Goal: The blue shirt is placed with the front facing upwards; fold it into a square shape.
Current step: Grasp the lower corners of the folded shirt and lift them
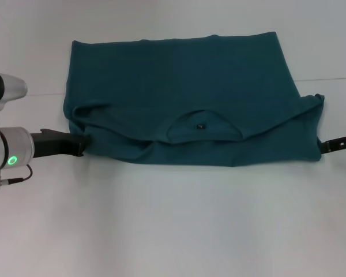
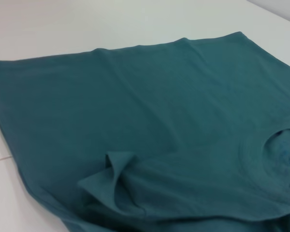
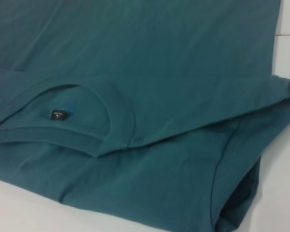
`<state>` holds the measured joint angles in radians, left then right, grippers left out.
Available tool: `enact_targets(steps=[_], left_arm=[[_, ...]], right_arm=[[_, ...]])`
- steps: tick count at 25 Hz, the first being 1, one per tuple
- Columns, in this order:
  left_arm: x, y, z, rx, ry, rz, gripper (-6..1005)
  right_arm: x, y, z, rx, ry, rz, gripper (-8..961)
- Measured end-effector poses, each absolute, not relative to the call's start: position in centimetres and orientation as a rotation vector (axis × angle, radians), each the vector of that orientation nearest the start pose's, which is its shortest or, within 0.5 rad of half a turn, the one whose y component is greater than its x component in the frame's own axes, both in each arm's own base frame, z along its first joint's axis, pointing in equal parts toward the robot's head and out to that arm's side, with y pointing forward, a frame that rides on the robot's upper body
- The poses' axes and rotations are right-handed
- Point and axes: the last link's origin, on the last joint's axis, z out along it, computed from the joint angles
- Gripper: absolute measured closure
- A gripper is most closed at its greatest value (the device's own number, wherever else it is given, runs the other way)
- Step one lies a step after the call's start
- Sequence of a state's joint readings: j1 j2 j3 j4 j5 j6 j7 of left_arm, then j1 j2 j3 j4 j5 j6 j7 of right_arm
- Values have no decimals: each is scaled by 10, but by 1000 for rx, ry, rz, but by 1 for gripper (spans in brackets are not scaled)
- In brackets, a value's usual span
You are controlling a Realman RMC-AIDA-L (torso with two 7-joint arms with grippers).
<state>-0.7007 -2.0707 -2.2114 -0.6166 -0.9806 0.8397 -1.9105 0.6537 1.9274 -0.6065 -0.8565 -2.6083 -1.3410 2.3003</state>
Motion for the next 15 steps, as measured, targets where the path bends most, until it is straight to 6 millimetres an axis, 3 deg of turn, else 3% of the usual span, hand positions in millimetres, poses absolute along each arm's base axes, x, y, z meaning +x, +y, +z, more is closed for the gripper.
enact_targets(steps=[15], left_arm=[[-264,426,-15,-2294,-979,-211,995]], right_arm=[[316,410,65,-2118,1348,16,57]])
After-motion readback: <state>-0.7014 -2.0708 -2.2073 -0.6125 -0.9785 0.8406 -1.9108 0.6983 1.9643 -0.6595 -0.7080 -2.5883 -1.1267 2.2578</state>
